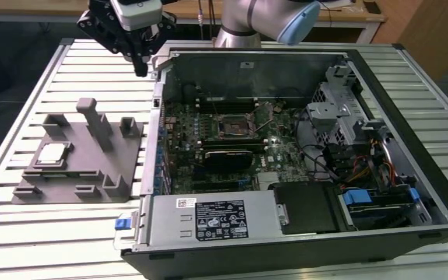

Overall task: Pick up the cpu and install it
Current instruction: 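Reach for the cpu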

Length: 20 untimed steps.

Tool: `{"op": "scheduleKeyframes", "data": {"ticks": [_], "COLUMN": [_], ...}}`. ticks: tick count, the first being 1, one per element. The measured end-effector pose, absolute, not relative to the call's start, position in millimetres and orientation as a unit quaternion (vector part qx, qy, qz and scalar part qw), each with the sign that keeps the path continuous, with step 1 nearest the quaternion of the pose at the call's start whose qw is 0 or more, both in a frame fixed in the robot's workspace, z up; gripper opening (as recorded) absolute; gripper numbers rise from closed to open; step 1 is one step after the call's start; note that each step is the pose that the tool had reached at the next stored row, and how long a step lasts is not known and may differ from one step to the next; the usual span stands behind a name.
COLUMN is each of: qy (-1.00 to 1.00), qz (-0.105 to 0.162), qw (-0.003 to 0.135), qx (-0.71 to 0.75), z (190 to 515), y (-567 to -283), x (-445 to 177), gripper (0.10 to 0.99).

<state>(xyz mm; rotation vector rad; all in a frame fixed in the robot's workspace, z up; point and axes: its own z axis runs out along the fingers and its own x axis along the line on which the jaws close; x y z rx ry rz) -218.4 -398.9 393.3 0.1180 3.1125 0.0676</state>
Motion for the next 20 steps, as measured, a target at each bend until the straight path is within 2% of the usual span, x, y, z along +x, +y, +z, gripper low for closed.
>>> {"op": "scheduleKeyframes", "data": {"ticks": [20], "qy": [0.999], "qz": [0.022], "qw": [0.013], "qx": [0.038], "z": [393], "y": [-399], "x": [-233], "gripper": [0.106]}}
